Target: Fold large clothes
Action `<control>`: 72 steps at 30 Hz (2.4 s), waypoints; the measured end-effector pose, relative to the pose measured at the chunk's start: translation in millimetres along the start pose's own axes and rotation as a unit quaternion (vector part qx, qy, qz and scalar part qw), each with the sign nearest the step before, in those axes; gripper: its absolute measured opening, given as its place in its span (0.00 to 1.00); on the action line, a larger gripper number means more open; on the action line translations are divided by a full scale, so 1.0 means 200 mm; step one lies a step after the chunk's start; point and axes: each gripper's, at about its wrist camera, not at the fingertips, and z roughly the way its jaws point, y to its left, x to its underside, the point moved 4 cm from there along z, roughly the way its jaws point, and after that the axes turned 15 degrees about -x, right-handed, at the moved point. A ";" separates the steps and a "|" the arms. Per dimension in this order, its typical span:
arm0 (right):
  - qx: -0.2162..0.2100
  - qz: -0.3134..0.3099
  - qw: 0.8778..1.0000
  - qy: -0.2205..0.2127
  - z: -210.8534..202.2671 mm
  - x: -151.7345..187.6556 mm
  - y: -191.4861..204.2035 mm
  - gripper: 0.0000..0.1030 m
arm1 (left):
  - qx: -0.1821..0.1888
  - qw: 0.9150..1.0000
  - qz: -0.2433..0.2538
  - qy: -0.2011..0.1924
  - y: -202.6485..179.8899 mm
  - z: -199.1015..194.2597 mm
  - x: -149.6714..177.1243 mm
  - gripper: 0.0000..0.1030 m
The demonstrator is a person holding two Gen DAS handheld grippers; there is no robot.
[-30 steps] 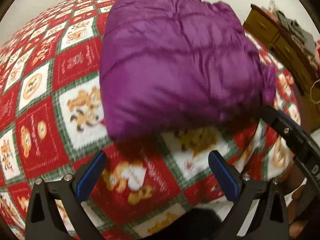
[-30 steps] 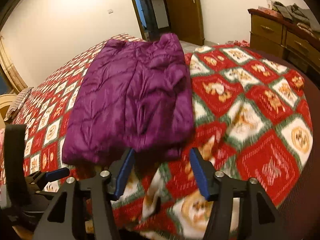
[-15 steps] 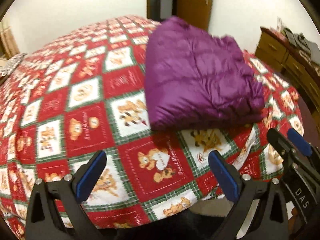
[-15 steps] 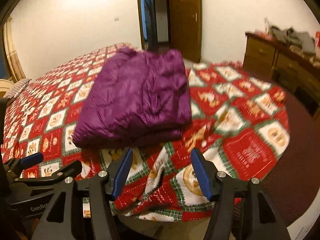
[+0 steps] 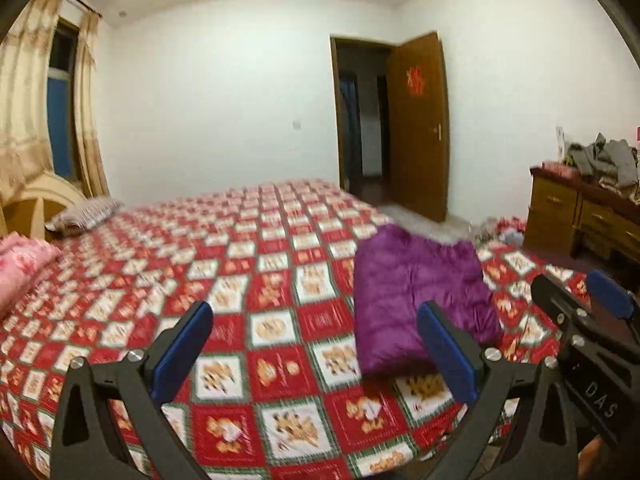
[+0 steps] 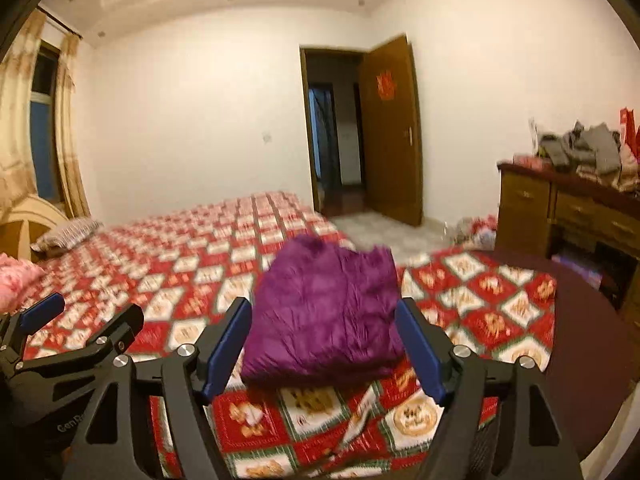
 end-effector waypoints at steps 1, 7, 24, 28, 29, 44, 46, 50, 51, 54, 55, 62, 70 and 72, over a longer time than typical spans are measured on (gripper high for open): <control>-0.001 -0.003 1.000 -0.010 -0.03 -0.02 0.01 0.75 | -0.001 1.000 -0.002 -0.009 0.01 -0.02 -0.02 1.00; -0.005 0.004 0.997 -0.080 -0.24 -0.14 0.04 0.80 | 0.020 0.999 -0.021 -0.044 0.06 -0.15 -0.11 1.00; -0.003 -0.008 0.992 -0.129 -0.43 -0.22 0.07 0.86 | -0.001 0.998 -0.020 -0.065 0.07 -0.27 -0.14 1.00; -0.003 -0.012 0.991 -0.132 -0.44 -0.22 0.08 0.86 | -0.001 0.998 -0.018 -0.068 0.07 -0.28 -0.14 1.00; -0.004 -0.011 0.991 -0.131 -0.44 -0.22 0.08 0.86 | 0.000 0.998 -0.019 -0.067 0.07 -0.28 -0.14 1.00; -0.008 -0.006 0.993 -0.116 -0.39 -0.19 0.09 0.86 | 0.003 0.998 -0.032 -0.059 0.09 -0.27 -0.13 1.00; -0.007 -0.006 0.993 -0.116 -0.39 -0.19 0.08 0.86 | 0.002 0.998 -0.032 -0.060 0.09 -0.27 -0.13 1.00; -0.007 -0.001 0.993 -0.115 -0.39 -0.19 0.07 0.86 | 0.002 0.998 -0.031 -0.061 0.09 -0.27 -0.13 1.00; -0.007 0.001 0.993 -0.115 -0.39 -0.19 0.07 0.86 | 0.002 0.998 -0.032 -0.061 0.09 -0.27 -0.13 1.00; -0.007 0.003 0.993 -0.114 -0.39 -0.19 0.06 0.86 | 0.002 0.998 -0.031 -0.060 0.09 -0.27 -0.13 1.00; -0.008 0.003 0.993 -0.114 -0.39 -0.19 0.06 0.86 | 0.002 0.998 -0.030 -0.060 0.09 -0.27 -0.13 1.00; -0.010 0.003 0.994 -0.112 -0.39 -0.18 0.06 0.86 | 0.000 0.998 -0.031 -0.060 0.09 -0.27 -0.13 1.00; -0.008 0.008 0.993 -0.114 -0.39 -0.18 0.05 0.86 | 0.001 0.997 -0.035 -0.061 0.12 -0.27 -0.13 1.00; -0.009 0.010 0.993 -0.114 -0.39 -0.18 0.05 0.86 | 0.001 0.998 -0.035 -0.061 0.12 -0.27 -0.13 1.00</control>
